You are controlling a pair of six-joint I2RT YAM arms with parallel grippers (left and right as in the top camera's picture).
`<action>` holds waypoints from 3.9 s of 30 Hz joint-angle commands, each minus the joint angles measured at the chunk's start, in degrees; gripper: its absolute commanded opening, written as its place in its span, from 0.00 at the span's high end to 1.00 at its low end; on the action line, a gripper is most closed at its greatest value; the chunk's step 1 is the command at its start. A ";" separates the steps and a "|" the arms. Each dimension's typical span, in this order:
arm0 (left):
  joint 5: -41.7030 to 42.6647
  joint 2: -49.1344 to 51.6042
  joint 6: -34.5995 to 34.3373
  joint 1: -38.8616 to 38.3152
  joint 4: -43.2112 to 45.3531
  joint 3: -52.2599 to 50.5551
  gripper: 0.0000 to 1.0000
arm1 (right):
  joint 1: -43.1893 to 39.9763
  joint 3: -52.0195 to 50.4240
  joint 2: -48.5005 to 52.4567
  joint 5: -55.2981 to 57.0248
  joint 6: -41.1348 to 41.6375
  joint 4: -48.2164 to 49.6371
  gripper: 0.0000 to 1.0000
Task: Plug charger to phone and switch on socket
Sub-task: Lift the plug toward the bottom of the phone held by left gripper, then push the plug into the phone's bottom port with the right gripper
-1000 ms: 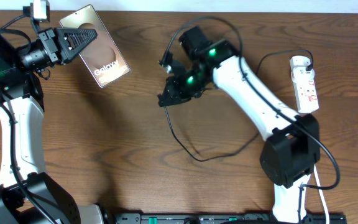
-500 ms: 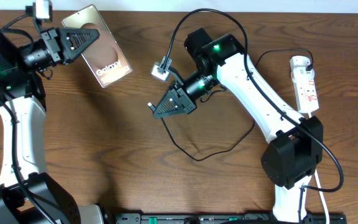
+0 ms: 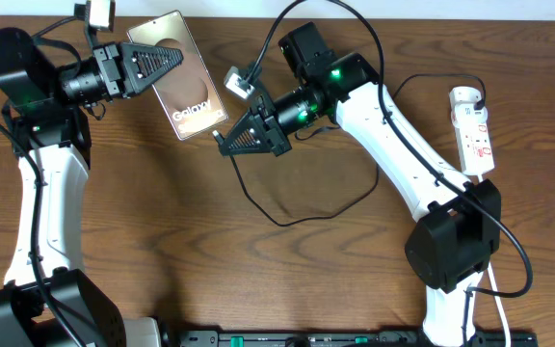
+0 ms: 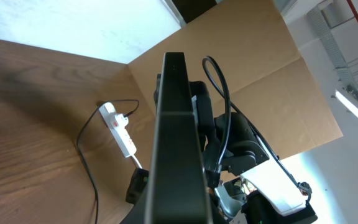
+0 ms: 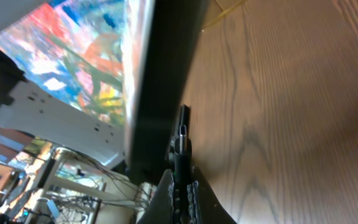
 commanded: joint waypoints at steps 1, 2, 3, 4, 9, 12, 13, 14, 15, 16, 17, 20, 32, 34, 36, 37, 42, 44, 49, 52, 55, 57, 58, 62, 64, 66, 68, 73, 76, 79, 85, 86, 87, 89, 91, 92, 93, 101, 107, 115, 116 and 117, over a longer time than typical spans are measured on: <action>-0.09 -0.44 1.16 0.13 0.74 1.03 0.92 | 0.24 0.09 -0.37 -5.14 3.32 0.81 0.99; -0.52 -0.44 1.22 0.13 0.74 1.03 0.93 | 0.24 0.09 -0.37 -5.88 3.30 0.81 0.99; -0.70 -0.44 1.22 0.13 0.74 1.03 0.92 | 0.24 0.09 -0.37 -6.16 3.30 0.79 0.99; -1.05 -0.44 1.49 0.13 0.74 1.03 0.92 | 0.24 0.09 -0.37 -6.29 3.34 0.74 0.99; -2.38 -0.44 2.97 0.13 0.74 1.03 0.92 | 0.28 0.09 -0.37 -6.43 3.32 0.57 0.99; -2.93 -0.44 3.10 0.13 0.72 1.03 0.92 | 0.28 0.09 -0.37 -6.49 3.34 0.52 0.99; -2.93 -0.44 3.10 0.13 0.72 1.03 0.93 | 0.28 0.09 -0.37 -6.69 3.32 0.57 0.99; -2.93 -0.44 3.10 0.13 0.72 1.03 0.92 | 0.28 0.09 -0.37 -6.80 3.32 0.61 0.99; -2.97 -0.44 3.10 0.13 0.72 1.03 0.92 | 0.28 0.09 -0.37 -6.93 3.34 0.72 0.99; -2.99 -0.44 3.10 0.13 0.72 1.03 0.92 | 0.28 0.09 -0.37 -7.39 3.32 0.81 0.99; -3.06 -0.44 3.10 0.13 0.72 1.03 0.92 | 0.28 0.09 -0.37 -7.98 3.34 1.01 0.99; -3.17 -0.44 3.10 0.11 0.72 1.03 0.93 | 0.28 0.09 -0.37 -8.17 3.32 1.20 0.99; -3.19 -0.44 3.10 0.37 0.94 1.03 0.93 | 0.28 -1.60 -0.35 -14.69 -3.98 2.05 0.99; -3.21 -0.44 3.10 0.52 1.20 1.03 0.93 | 0.28 -2.82 -0.35 -15.61 -6.16 2.36 0.99; -3.19 -0.44 3.08 0.63 1.25 1.03 0.93 | 0.28 -3.93 -0.35 -15.63 -6.84 3.04 0.99; -3.19 -0.44 3.10 0.81 1.40 1.03 0.92 | 0.28 -4.76 -0.35 -15.63 -6.86 3.72 0.99; -3.19 -0.44 3.10 0.90 1.40 1.03 0.93 | 0.59 -5.03 -0.35 -15.63 -6.82 4.98 0.99; -3.17 -0.44 3.10 0.90 1.40 1.03 0.93 | 1.18 -5.03 -0.35 -15.61 -6.38 5.86 0.99; -3.13 -0.44 2.62 0.42 1.38 1.03 0.92 | 2.56 -5.03 -0.35 -15.61 -5.68 8.02 0.99; -2.80 -0.44 2.64 -0.20 1.40 1.03 0.93 | 2.67 -5.03 -0.35 -15.61 -3.48 9.73 0.99; -1.75 -0.44 2.64 -0.17 1.77 1.03 0.93 | 2.27 -5.03 -0.35 -15.58 -2.54 10.29 0.99; -1.20 -0.44 2.67 -0.17 2.19 1.03 0.92 | 1.70 -5.03 -0.33 -15.58 -0.33 11.08 0.99; -1.20 -0.44 2.67 -0.17 2.21 1.03 0.93 | 1.36 -5.03 -0.33 -15.58 1.09 11.56 0.99; -1.22 -0.44 2.69 -0.17 2.27 1.03 0.92 | 0.55 -5.03 -0.33 -15.52 7.04 13.46 0.99; -1.25 -0.44 2.69 -0.15 2.45 1.03 0.93 | 0.57 -5.03 -0.33 -15.52 9.42 14.62 0.99; -1.29 -0.44 2.69 -0.13 2.47 1.03 0.93 | 0.61 -5.03 -0.33 -15.52 12.15 16.33 0.99; -1.44 -0.44 2.67 -0.13 2.43 1.03 0.93 | 0.61 -5.03 -0.35 -15.47 13.57 17.20 0.99; -2.56 -0.44 2.64 -0.13 2.43 1.03 0.93 | 0.63 -5.03 -0.33 -14.93 15.50 17.46 0.99; -3.74 -0.44 1.84 -0.11 2.43 1.03 0.93 | 0.79 -5.03 -0.35 -13.64 15.45 17.46 0.99; -4.72 -0.44 0.22 0.00 2.43 1.03 0.93 | 0.76 -5.03 -0.33 -13.00 15.45 17.42 0.99; -5.29 -0.44 -3.15 0.00 2.45 1.03 0.93 | 0.94 -5.03 -0.33 -13.00 15.23 17.46 0.99; -5.29 -0.44 -3.15 0.00 2.45 1.03 0.93 | 0.94 -5.03 -0.33 -13.00 15.23 17.49 0.99; -5.29 -0.44 -3.15 0.00 2.43 1.03 0.93 | 0.94 -5.03 -0.33 -13.03 15.23 17.49 0.99; -5.20 -0.44 -3.17 0.00 2.45 1.03 0.93 | 0.94 -5.03 -0.33 -13.03 15.23 17.46 0.99; -4.57 -0.44 -2.95 0.00 2.45 1.03 0.92 | 0.92 -5.03 -0.33 -13.03 15.23 17.49 0.99; -4.22 -0.44 -2.82 -0.02 2.47 1.03 0.93 | 0.87 -5.03 -0.33 -13.05 15.23 17.49 0.99; -3.89 -0.44 -2.21 -0.02 2.45 1.03 0.92 | 0.87 -5.03 -0.33 -13.16 15.23 17.55 0.99; -2.34 -0.44 -2.08 -0.02 3.30 1.03 0.92 | 0.87 -5.03 -0.33 -15.39 15.23 18.78 0.99; -2.32 -0.44 -3.63 0.00 3.30 1.03 0.92 | 0.87 -5.03 -0.33 -13.88 15.26 18.78 0.99; -2.29 -0.44 -4.87 0.00 3.32 1.03 0.92 | 0.87 -5.03 -0.33 -12.61 15.28 18.75 0.99; -2.27 -0.44 -4.87 0.00 3.32 1.03 0.93 | 0.87 -5.03 -0.33 -12.61 15.28 18.75 0.99; -2.23 -0.44 -4.87 0.00 3.32 1.03 0.93 | 0.87 -5.03 -0.33 -12.61 15.28 18.75 0.99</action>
